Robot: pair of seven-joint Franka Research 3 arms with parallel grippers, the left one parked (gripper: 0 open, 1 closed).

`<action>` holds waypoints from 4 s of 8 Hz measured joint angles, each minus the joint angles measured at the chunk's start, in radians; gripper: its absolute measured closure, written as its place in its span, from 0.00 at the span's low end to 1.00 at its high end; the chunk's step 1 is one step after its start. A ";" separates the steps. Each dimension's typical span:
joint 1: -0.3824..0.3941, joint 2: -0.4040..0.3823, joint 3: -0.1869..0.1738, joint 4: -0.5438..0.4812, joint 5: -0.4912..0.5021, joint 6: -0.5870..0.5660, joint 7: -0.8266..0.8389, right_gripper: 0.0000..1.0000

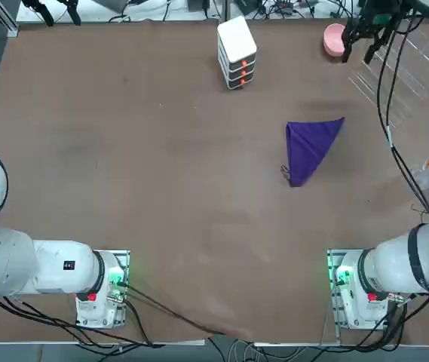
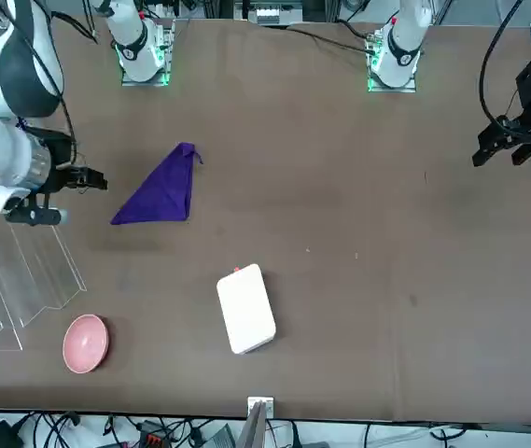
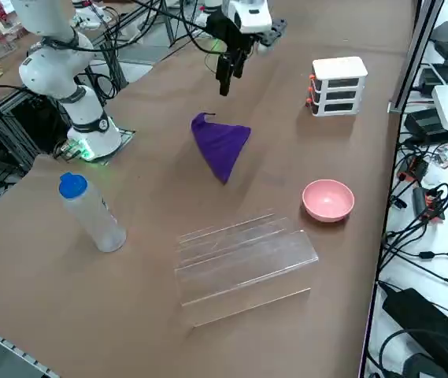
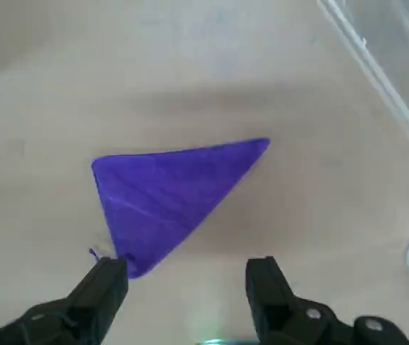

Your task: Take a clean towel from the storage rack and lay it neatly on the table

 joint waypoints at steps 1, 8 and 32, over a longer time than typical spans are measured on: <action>0.033 0.035 0.006 0.000 0.000 0.009 0.122 0.00; 0.334 0.328 0.016 -0.035 -0.150 0.250 0.413 0.24; 0.356 0.403 0.005 -0.113 -0.176 0.406 0.399 0.92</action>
